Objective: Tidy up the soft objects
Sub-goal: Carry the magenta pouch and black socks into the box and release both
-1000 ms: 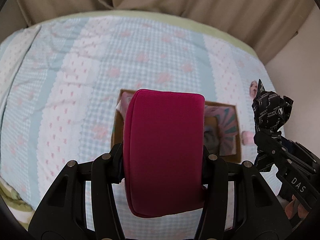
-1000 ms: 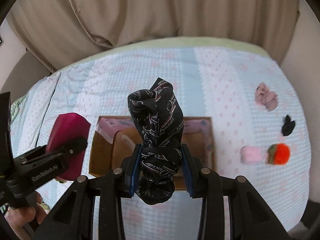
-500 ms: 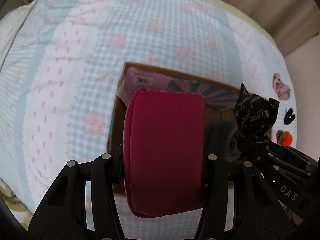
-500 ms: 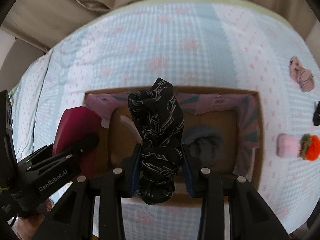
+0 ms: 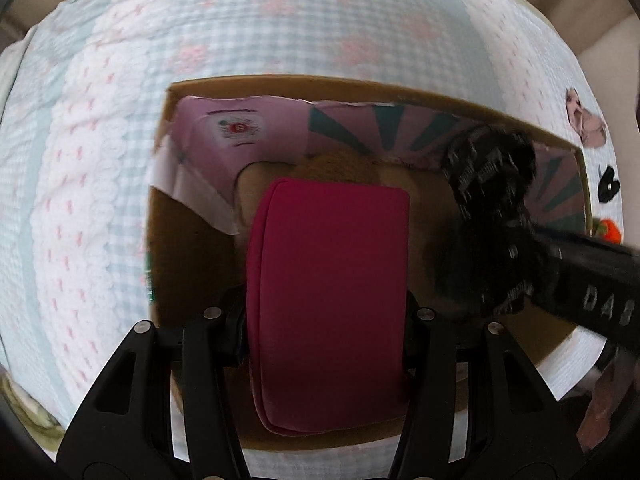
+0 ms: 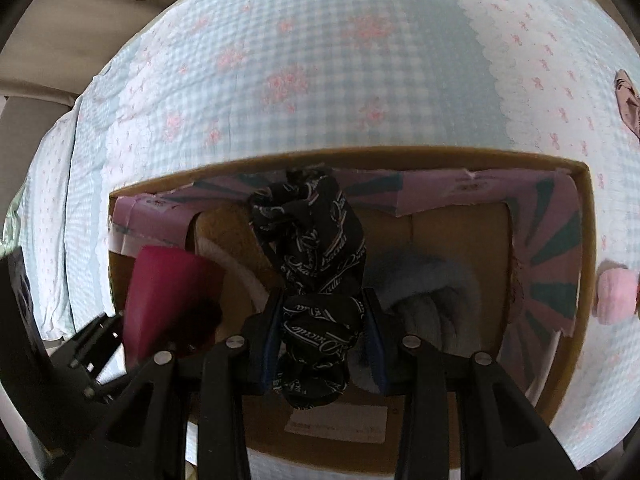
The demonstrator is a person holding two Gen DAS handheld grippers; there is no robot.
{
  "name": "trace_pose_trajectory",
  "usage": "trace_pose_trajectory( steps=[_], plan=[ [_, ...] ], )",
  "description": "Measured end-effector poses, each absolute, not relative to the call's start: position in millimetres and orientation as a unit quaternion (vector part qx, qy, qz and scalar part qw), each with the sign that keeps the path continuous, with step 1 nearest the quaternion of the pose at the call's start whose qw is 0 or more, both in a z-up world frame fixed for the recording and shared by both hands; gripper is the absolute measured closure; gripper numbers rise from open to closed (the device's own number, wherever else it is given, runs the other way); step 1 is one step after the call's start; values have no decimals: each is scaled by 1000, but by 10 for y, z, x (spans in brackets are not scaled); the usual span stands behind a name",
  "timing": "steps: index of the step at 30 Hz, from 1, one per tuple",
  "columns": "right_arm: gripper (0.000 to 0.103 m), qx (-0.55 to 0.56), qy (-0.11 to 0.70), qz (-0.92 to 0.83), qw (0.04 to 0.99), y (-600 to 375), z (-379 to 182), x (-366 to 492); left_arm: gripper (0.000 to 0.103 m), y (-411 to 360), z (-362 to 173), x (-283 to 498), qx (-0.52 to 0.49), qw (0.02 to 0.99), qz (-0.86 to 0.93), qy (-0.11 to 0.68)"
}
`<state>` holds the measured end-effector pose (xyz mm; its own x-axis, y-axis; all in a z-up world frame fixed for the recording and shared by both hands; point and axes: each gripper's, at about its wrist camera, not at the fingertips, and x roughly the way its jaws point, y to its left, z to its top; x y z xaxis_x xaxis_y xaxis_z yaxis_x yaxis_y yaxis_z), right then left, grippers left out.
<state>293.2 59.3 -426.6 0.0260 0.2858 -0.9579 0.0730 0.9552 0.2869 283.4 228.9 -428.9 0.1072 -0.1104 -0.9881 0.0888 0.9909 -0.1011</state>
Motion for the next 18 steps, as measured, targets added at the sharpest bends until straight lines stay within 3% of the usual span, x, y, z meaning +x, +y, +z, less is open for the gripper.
trace_pose_trajectory(
  steps=[2, 3, 4, 5, 18],
  plan=[
    [53, 128, 698, 75, 701, 602, -4293, 2974, 18, 2246, -4307, 2820, 1, 745, -73, 663],
    [30, 130, 696, 71, 703, 592, -4292, 2994, 0, 2223, -4305, 2803, 5, 747, -78, 660],
    [4, 133, 690, 67, 708, 578, -4281, 3007, 0, 2202, -4299, 2791, 10, 749, -80, 658],
    [0, 138, 686, 65, 711, 559, -4272, 3016, 0, 2178, -4274, 2768, 20, 754, -79, 652],
    [0, 123, 678, 76, 721, 406, -4032, 2991, 0, 2087, -4023, 2658, 13, 754, -90, 650]
  ],
)
